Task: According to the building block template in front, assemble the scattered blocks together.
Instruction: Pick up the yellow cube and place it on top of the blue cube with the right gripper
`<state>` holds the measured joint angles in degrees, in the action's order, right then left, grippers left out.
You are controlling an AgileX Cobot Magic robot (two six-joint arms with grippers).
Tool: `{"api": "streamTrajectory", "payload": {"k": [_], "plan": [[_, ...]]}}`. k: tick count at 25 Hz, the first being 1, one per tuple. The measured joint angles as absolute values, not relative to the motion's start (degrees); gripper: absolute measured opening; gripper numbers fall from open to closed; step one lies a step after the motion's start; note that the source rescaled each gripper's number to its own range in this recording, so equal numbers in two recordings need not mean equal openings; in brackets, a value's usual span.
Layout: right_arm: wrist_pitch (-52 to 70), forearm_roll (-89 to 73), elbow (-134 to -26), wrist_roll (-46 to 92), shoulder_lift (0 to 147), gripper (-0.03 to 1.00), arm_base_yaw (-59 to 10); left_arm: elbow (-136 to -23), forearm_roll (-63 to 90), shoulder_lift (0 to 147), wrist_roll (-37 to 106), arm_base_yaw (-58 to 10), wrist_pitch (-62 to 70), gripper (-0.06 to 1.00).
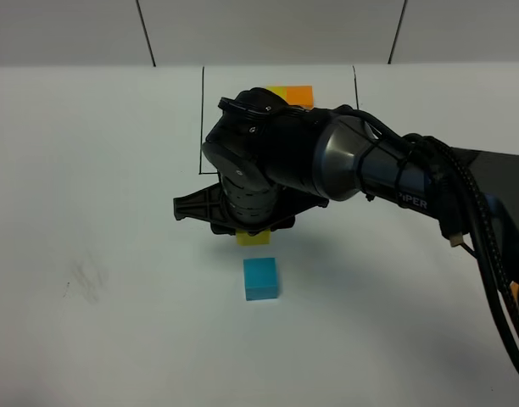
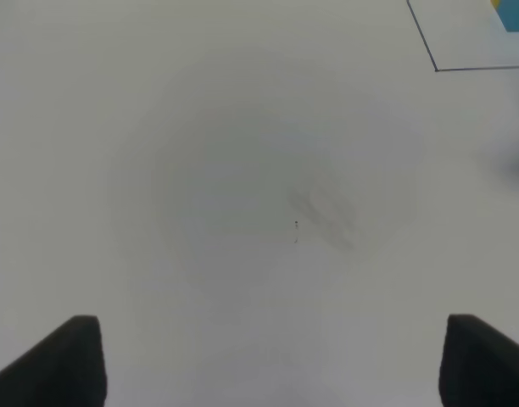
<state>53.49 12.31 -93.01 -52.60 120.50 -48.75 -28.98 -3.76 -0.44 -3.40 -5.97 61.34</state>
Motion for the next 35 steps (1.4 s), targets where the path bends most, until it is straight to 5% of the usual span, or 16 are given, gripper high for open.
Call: {"api": "streamTrajectory", "payload": {"k": [35], "plan": [[53.69,13.67,-93.2,-57.14,128.74,0.21,-48.75,-28.98,-5.33,-0.44,-3.4,-5.97,61.34,0.68]]}}
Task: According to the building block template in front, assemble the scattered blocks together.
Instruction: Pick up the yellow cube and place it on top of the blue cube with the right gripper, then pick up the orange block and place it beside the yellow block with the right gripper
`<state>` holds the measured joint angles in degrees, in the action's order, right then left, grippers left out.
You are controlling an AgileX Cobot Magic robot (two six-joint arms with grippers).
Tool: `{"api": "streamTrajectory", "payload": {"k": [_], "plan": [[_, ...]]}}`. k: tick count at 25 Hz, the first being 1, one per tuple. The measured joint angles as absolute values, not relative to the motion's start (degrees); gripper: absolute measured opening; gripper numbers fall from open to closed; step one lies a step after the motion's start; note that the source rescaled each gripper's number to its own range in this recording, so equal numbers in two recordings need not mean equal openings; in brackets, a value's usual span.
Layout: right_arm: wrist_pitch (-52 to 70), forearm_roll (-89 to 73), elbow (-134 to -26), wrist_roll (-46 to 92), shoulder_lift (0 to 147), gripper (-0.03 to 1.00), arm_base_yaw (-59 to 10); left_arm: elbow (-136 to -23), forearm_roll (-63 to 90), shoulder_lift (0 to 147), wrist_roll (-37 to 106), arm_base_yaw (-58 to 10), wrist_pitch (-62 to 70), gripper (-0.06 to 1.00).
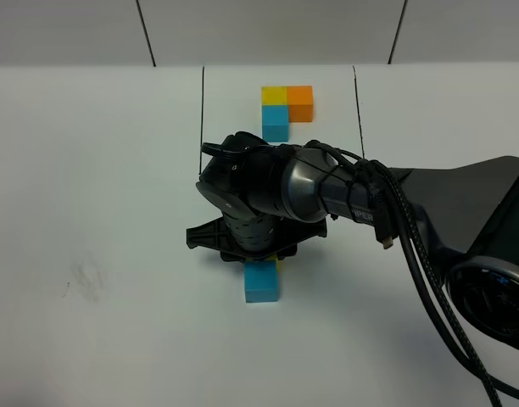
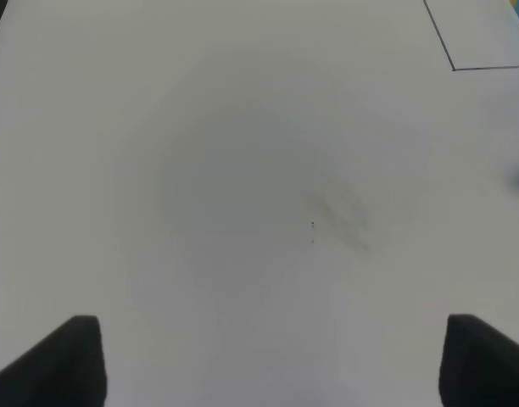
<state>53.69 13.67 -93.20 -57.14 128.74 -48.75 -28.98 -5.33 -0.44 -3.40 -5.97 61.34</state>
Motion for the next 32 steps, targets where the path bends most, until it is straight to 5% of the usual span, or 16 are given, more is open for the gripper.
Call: {"api": "streamTrajectory", "payload": {"k": [16,24,32], "plan": [[52.6,14.25,-93.2,-57.13,128.3,0.22,-48.75,-28.98,-5.36,-0.44,-3.35,-5.97,61.34,0.68],[54.73,30.48,-93.2,-56.45,118.58,0.84,-48.75,-28.98,-5.36,-0.44,-3.35,-5.97,61.34,0.68],[68.34,43.55,-91.94,-51.95,105.37,0.92,-43.62,-28.98,-5.31,-0.44,-3.35,-5.97,61.34,0.68]]}}
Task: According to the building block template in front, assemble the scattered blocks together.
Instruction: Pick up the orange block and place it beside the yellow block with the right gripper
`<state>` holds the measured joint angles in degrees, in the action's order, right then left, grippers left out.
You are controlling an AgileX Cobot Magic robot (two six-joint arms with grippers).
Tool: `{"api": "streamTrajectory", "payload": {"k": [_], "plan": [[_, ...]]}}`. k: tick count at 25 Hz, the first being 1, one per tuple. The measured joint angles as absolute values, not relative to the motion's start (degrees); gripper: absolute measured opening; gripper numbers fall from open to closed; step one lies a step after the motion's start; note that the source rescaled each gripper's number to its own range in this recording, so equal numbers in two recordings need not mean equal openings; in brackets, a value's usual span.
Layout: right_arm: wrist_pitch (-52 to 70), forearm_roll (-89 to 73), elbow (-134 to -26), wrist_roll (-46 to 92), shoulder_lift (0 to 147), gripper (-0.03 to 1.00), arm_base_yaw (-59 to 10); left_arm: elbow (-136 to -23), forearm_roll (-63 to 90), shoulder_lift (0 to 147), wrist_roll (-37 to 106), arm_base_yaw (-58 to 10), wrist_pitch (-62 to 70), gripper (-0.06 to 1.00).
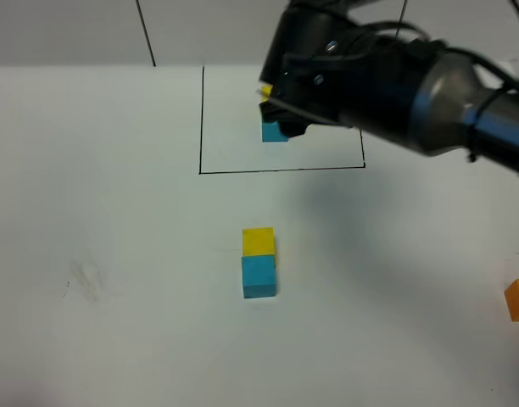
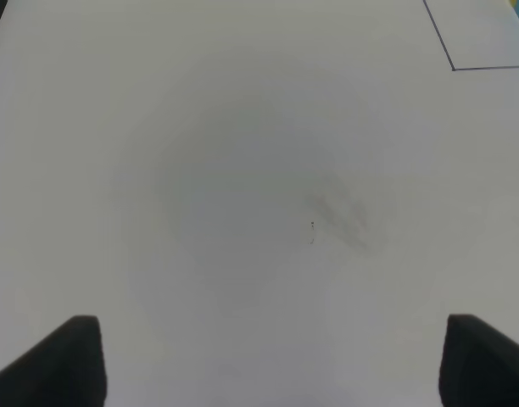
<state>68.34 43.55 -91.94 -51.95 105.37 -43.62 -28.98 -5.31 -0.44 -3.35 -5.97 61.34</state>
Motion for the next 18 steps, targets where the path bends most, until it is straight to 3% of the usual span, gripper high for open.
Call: {"api": "streamTrajectory", "payload": {"k": [7,14,18], "plan": [[69.17,39.41,-86.97,-33.62,91.5,0.92,-26.4,-28.98,-5.31,-0.44,-3.4,-5.97,61.34,0.68],[69.65,21.57,-86.79,-11.04,82.52,0.92,-6.36,-28.98,-5.31,-0.44,-3.4,-5.97,61.34,0.68],[69.68,13.45,-84.58,-3.65,79.58,0.92,-0.07,-28.98,-5.31,-0.44,-3.4,-5.97,61.34,0.68]]}}
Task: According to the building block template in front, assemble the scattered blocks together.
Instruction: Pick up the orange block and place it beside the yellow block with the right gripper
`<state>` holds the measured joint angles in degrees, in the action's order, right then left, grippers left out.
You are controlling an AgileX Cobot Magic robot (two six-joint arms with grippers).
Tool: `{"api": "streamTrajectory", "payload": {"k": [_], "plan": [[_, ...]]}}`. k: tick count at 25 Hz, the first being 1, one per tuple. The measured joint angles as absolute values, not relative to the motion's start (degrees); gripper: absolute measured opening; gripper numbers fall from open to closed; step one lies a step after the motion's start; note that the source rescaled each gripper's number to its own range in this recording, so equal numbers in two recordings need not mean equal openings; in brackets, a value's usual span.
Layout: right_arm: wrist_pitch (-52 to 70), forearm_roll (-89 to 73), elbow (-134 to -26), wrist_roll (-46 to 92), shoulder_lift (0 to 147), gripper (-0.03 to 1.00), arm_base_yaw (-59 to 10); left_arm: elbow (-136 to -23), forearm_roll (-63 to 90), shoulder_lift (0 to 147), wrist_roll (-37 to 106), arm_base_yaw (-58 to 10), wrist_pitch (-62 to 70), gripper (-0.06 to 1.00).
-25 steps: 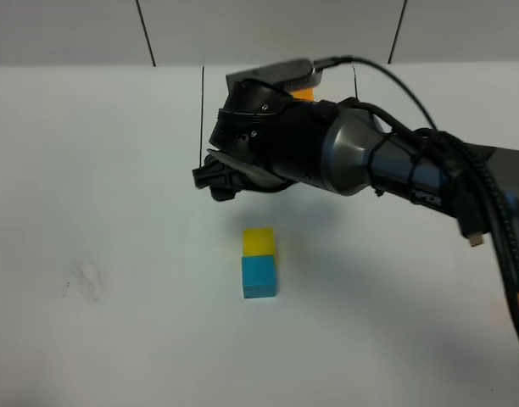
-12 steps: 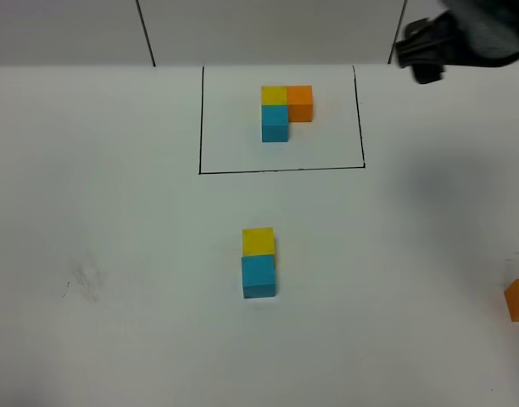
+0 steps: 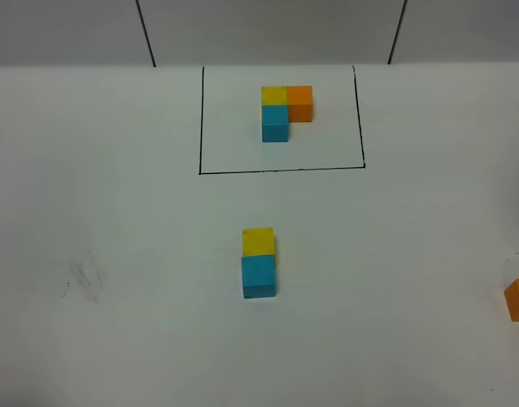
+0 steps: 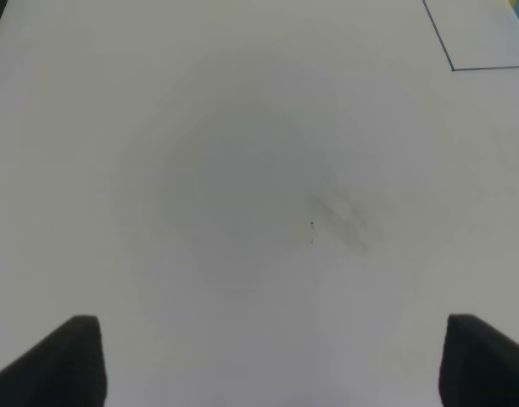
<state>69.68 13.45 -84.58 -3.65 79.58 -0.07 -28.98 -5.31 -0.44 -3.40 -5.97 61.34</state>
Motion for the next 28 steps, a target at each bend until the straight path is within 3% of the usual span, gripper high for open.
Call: {"api": "streamTrajectory", "payload": {"k": [7,15,28], "plan": [[69.1,11.76,-66.1,-3.8,73.43,0.92,0.54,-28.98,-5.31,-0.44,-3.23,-5.97,61.34,0.68],[53.94,7.22,-46.16,-4.46,68.86,0.9,0.66,-28.98,-5.31,-0.44,-3.23,-5.97,61.29,0.68],[43.39,6.04,-41.61,-4.47,82.84,0.86,0.66,-28.98,-5.31,-0.44,-3.21,-5.97,61.29,0.68]]}}
